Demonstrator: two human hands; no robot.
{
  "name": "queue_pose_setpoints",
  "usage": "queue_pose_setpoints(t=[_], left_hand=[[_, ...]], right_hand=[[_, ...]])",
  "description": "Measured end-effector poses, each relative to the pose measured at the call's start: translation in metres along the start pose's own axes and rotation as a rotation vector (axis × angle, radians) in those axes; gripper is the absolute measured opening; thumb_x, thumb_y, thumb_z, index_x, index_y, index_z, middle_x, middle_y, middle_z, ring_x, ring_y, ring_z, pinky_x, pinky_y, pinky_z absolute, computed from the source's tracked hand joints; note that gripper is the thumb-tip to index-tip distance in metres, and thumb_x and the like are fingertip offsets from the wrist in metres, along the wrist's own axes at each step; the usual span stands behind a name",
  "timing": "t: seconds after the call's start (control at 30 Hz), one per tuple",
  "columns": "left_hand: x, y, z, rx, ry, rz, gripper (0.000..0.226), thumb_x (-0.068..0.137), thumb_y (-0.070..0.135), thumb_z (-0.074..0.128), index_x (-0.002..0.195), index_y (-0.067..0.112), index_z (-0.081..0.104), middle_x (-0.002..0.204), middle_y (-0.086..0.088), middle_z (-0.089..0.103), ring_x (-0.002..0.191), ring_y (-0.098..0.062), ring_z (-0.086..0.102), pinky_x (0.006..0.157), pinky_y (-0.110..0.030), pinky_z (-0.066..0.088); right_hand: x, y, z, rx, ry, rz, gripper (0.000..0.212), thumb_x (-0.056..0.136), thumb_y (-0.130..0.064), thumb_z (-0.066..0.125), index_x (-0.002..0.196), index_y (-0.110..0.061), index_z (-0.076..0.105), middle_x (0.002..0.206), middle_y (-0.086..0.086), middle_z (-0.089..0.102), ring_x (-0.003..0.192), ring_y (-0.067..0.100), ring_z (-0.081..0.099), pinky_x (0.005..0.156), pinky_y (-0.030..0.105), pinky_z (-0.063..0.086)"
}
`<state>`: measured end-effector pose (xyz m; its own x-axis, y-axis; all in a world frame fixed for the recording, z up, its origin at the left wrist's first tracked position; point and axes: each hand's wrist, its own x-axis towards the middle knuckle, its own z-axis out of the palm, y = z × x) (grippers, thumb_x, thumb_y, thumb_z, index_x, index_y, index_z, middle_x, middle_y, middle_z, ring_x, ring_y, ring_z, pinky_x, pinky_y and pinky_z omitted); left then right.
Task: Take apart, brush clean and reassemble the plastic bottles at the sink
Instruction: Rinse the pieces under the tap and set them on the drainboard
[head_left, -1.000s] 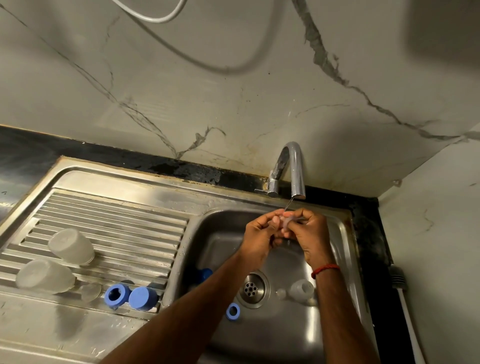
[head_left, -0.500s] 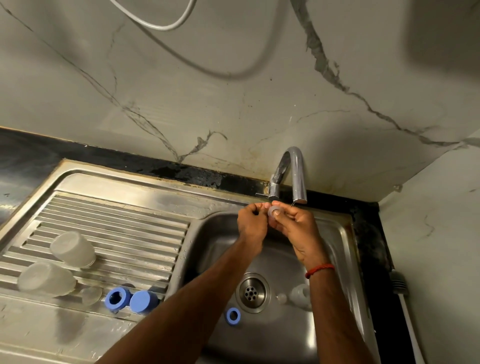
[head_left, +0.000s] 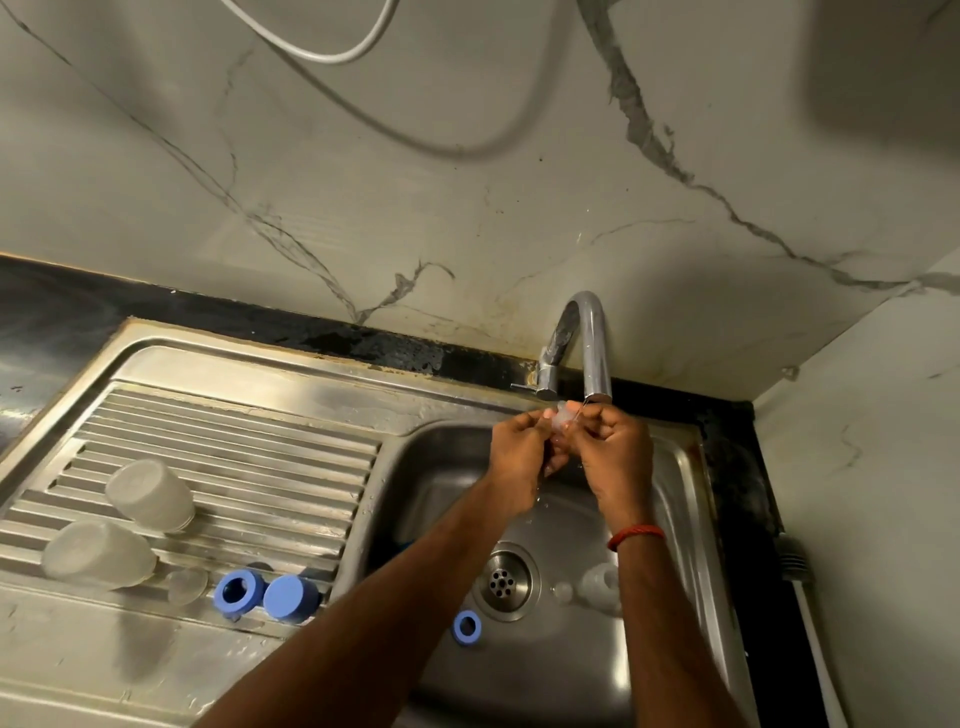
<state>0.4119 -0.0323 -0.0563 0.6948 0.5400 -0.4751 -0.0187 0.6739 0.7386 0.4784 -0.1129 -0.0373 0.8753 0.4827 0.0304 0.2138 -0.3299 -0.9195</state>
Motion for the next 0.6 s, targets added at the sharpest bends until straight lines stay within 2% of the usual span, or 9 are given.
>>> queue_pose_setpoints(t=[0.07,0.13,0.2,0.27,0.33,0.43,0.5,0.6], left_hand=[[-0.004,0.004,-0.004,0.08,-0.029,0.04,0.014,0.101,0.008,0.056,0.103,0.008,0.07,0.083,-0.014,0.067,0.064,-0.015,0.059,0.059,-0.029,0.049],[-0.009,0.007,-0.008,0.205,-0.034,0.109,0.015,0.097,0.005,0.061,0.1,0.014,0.072,0.084,-0.012,0.069,0.066,-0.013,0.061,0.058,-0.027,0.05],[-0.011,0.011,-0.011,0.285,-0.026,0.167,0.014,0.094,0.006,0.066,0.098,0.018,0.073,0.081,-0.008,0.07,0.065,-0.011,0.062,0.059,-0.026,0.05],[-0.014,0.014,-0.015,0.352,-0.027,0.216,0.012,0.091,0.01,0.071,0.098,0.019,0.074,0.081,-0.002,0.074,0.067,-0.007,0.067,0.06,-0.022,0.053],[-0.017,0.015,-0.02,0.425,-0.035,0.255,0.013,0.091,0.011,0.071,0.099,0.021,0.074,0.087,0.0,0.076,0.074,-0.007,0.071,0.063,-0.021,0.055],[-0.016,0.013,-0.03,0.53,0.005,0.296,0.014,0.096,0.012,0.065,0.103,0.019,0.075,0.094,0.002,0.076,0.083,-0.007,0.072,0.075,-0.025,0.059],[-0.02,0.013,-0.036,0.621,0.059,0.305,0.012,0.097,0.016,0.064,0.102,0.021,0.075,0.095,0.004,0.076,0.088,-0.009,0.072,0.085,-0.031,0.06],[-0.026,0.015,-0.043,0.772,0.044,0.359,0.009,0.097,0.021,0.065,0.098,0.024,0.074,0.09,0.009,0.074,0.083,-0.003,0.069,0.084,-0.025,0.057]], right_hand=[[0.002,-0.001,-0.008,0.052,-0.102,-0.012,0.021,0.086,-0.007,0.075,0.094,-0.026,0.071,0.092,-0.004,0.075,0.085,0.012,0.073,0.072,0.022,0.058],[0.003,-0.003,-0.014,0.084,-0.238,-0.021,0.019,0.088,-0.007,0.072,0.104,-0.017,0.073,0.098,0.0,0.076,0.093,0.015,0.073,0.081,0.029,0.058],[0.002,-0.007,-0.015,0.064,-0.3,-0.046,0.024,0.089,-0.013,0.072,0.113,-0.015,0.073,0.106,-0.001,0.076,0.102,0.014,0.071,0.089,0.035,0.057],[-0.004,-0.011,-0.015,0.019,-0.285,-0.096,0.025,0.089,-0.017,0.073,0.114,-0.016,0.074,0.105,-0.003,0.076,0.101,0.012,0.071,0.088,0.036,0.058],[-0.009,-0.013,-0.014,0.037,-0.265,-0.076,0.023,0.089,-0.013,0.073,0.112,-0.013,0.074,0.102,0.0,0.076,0.095,0.013,0.073,0.081,0.037,0.061],[-0.014,-0.015,-0.013,-0.021,-0.237,-0.082,0.025,0.084,-0.007,0.076,0.11,-0.009,0.074,0.102,0.007,0.075,0.088,0.013,0.074,0.074,0.036,0.063],[-0.021,-0.017,-0.016,-0.131,-0.193,-0.107,0.033,0.08,-0.008,0.08,0.113,-0.009,0.072,0.107,0.009,0.074,0.09,0.013,0.072,0.078,0.032,0.062],[-0.021,-0.022,-0.021,-0.35,-0.277,-0.075,0.049,0.082,-0.016,0.08,0.129,-0.009,0.064,0.129,0.008,0.065,0.116,0.02,0.063,0.098,0.027,0.048]])
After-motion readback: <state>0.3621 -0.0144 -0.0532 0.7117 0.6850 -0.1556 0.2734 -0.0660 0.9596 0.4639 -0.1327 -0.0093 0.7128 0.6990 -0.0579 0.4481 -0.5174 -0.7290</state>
